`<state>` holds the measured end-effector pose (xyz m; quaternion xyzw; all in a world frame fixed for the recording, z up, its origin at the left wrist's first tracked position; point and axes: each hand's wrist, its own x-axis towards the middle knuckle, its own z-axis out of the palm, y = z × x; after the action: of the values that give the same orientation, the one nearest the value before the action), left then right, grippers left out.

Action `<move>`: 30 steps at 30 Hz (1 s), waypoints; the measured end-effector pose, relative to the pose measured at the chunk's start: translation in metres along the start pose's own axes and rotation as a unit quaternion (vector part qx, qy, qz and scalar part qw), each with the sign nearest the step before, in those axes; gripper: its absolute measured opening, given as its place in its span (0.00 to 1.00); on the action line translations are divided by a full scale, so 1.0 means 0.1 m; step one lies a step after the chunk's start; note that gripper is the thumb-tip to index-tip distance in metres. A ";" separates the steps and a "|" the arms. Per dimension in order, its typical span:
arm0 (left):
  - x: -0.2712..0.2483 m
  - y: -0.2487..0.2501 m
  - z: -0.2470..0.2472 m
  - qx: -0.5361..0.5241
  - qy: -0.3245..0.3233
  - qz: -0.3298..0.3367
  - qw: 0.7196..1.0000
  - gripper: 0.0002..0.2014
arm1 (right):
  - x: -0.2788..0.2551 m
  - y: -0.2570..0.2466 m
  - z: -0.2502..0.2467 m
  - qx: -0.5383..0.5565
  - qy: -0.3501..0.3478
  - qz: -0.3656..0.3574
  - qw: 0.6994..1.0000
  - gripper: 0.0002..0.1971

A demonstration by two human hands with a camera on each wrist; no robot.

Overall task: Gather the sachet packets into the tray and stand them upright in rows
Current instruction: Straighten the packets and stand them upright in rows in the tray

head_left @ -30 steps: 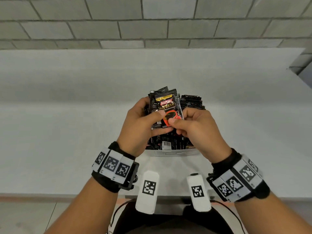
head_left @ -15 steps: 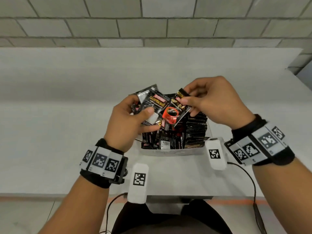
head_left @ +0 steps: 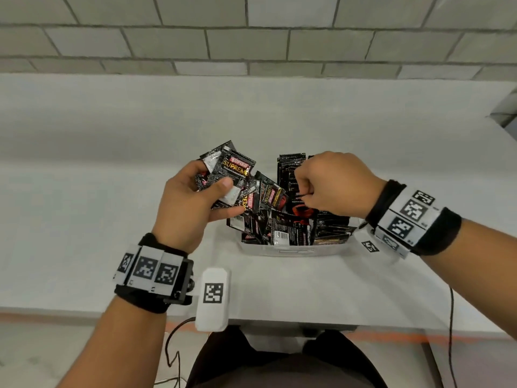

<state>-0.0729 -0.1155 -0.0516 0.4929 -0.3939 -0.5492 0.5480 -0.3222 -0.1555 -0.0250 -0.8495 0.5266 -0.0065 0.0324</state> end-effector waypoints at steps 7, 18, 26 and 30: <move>-0.03 -0.01 0.08 0.000 -0.017 -0.018 1.000 0.10 | 0.14 0.07 0.04 0.018 -0.024 0.053 0.998 0.11; -0.07 -0.02 0.27 -0.029 -0.074 -0.050 0.996 0.13 | -0.01 -0.11 -0.34 0.369 0.089 0.062 0.923 0.15; -0.11 -0.04 0.38 -0.084 -0.102 -0.098 0.986 0.11 | -0.07 -0.10 -0.26 0.495 0.023 0.079 0.865 0.05; -0.10 -0.05 0.37 -0.080 -0.087 -0.093 0.989 0.08 | -0.11 -0.03 -0.30 0.457 0.084 0.084 0.882 0.04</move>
<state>-0.1107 -0.1094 -0.0477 0.4322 -0.3473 -0.6685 0.4956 -0.3255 -0.1457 0.0057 -0.6893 0.5356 -0.3145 0.3729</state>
